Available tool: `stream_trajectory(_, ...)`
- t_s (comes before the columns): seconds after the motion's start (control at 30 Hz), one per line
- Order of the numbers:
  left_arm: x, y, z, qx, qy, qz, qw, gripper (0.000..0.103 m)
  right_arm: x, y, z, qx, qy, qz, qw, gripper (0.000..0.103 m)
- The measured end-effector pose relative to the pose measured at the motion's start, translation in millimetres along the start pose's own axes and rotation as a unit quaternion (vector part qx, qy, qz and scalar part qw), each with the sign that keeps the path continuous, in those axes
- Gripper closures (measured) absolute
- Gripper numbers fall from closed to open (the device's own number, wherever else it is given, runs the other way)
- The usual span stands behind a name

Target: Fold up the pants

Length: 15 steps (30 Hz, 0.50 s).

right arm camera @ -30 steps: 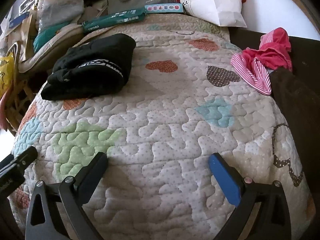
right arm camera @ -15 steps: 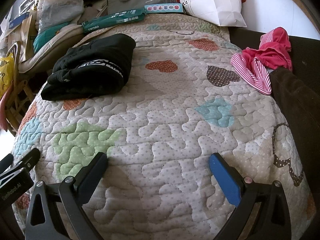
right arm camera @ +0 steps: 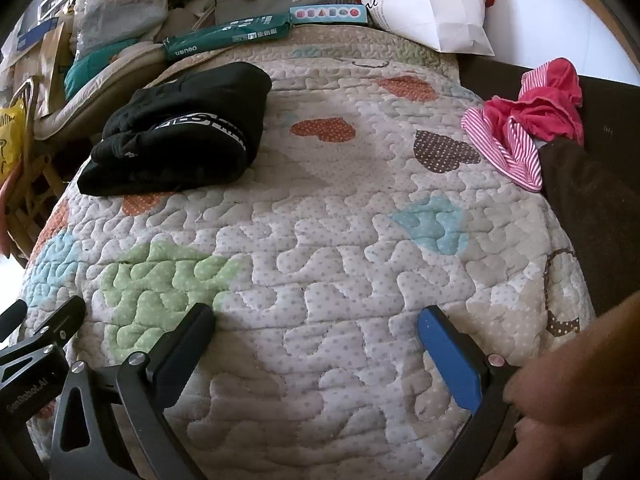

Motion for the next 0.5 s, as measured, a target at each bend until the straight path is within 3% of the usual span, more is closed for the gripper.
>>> stream_trajectory(0.5, 0.1, -1.8, 3.4, -0.003, -0.002, -0.001, 1.0000, 0.000, 1.0, -1.4, 6.2, -0.004, -0.010, -0.005, 1.000, 0.000)
Point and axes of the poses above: each gripper's, at about its wrist camera, not at the fingertips, and z roughly the way its jaws point, y to its right, x to its top, the point moved 1 cm from there along z, roughly the way its jaws point, and after that the axes turned 1 degree about z, right-handed, at the moved point
